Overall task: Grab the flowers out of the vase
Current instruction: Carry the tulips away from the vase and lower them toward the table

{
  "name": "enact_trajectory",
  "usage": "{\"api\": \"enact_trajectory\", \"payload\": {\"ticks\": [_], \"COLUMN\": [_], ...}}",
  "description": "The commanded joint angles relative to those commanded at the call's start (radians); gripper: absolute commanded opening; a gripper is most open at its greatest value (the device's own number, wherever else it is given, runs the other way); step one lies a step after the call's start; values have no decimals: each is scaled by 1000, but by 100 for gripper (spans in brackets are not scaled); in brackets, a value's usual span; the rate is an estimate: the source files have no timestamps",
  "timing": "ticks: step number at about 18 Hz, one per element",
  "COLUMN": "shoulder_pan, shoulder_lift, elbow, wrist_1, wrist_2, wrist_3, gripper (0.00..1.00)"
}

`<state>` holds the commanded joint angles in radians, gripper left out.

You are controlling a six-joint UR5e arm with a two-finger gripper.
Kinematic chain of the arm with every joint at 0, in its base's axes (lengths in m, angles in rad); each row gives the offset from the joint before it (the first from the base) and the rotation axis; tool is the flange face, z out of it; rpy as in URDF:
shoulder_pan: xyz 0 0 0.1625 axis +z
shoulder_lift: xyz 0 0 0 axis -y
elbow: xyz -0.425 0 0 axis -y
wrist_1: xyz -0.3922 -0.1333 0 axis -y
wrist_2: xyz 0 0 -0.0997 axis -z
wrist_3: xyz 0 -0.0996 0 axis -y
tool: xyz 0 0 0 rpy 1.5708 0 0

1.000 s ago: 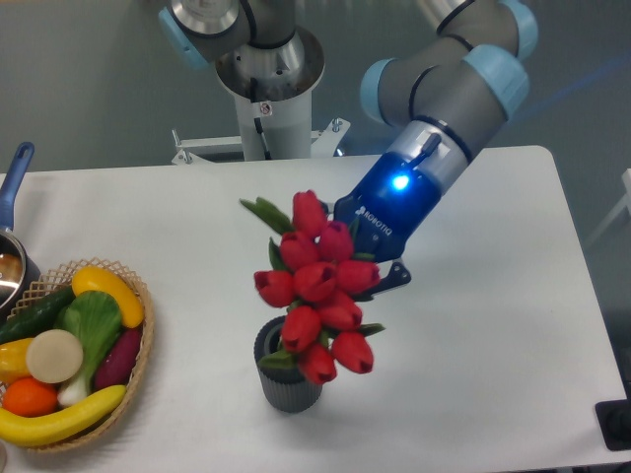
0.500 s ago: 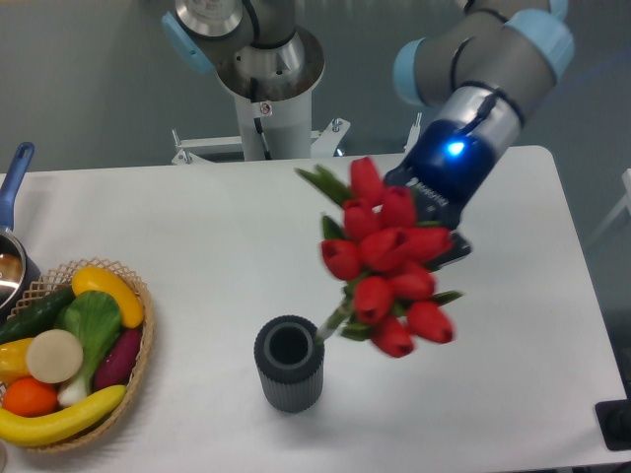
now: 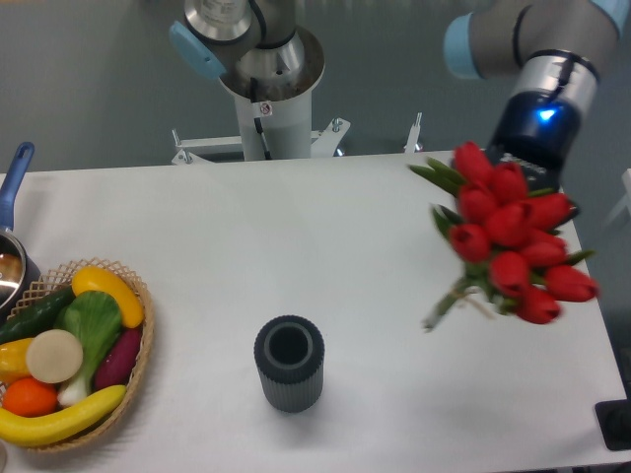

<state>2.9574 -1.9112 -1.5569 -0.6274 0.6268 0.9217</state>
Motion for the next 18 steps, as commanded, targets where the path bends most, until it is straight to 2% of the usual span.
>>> {"api": "enact_trajectory", "payload": {"ticks": [2,5,11,14,18], "shoulder_pan": [9,8,-11,-37,-73], "shoulder_lift": [-14,-26,-25,-34,-46], "elbow": [-29,-38,-84,-80,-68], "wrist_1": [-2,-3,-18,-41,-83], "wrist_2": [66,169,540,615,700], "wrist_3": [73,130,137,138,206], "gripper": [0,0,0,0,0]}}
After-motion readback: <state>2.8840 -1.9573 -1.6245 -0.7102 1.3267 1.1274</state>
